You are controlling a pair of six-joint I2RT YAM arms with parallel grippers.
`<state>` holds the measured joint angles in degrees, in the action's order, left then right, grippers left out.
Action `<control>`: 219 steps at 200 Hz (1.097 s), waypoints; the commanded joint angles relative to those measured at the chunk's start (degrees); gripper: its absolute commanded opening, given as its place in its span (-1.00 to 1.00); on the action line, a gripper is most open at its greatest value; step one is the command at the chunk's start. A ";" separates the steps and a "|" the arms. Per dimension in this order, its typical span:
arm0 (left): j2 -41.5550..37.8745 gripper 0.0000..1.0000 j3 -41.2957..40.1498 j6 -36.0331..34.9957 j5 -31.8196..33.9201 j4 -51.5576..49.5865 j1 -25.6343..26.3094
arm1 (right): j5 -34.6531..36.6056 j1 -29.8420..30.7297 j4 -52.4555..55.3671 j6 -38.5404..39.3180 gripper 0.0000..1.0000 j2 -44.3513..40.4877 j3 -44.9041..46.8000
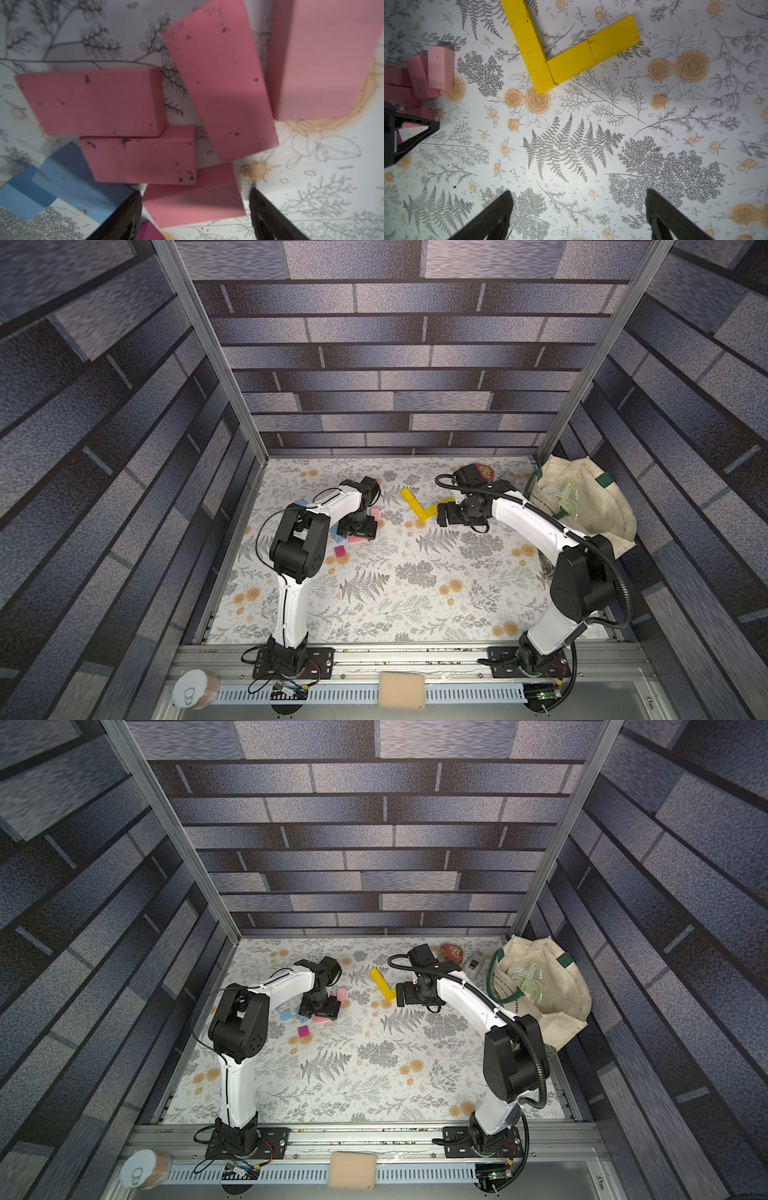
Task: Assemble the letter v with building blocks
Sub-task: Pick up the building block from the center of the board, then place the building block at the center of the board.
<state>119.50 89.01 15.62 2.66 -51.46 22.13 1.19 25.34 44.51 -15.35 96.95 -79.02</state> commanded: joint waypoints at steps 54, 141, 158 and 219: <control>0.69 0.17 0.75 5.06 -7.88 0.25 1.68 | -0.41 -0.35 1.08 0.46 0.99 -1.23 -0.61; -4.87 0.28 -10.57 23.77 -20.69 7.18 3.26 | -1.11 -0.36 1.48 0.61 0.99 -0.18 -1.61; -4.12 0.18 -11.21 28.88 -23.10 11.14 3.36 | -0.93 -0.36 1.70 0.72 0.99 -0.44 -1.42; 2.10 0.55 -1.97 48.37 -20.79 17.92 5.16 | -0.05 -0.30 2.22 -0.47 0.99 -1.78 -1.19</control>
<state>116.49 83.46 53.58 -19.27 -38.15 25.50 0.80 25.32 44.93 -15.35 96.95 -79.33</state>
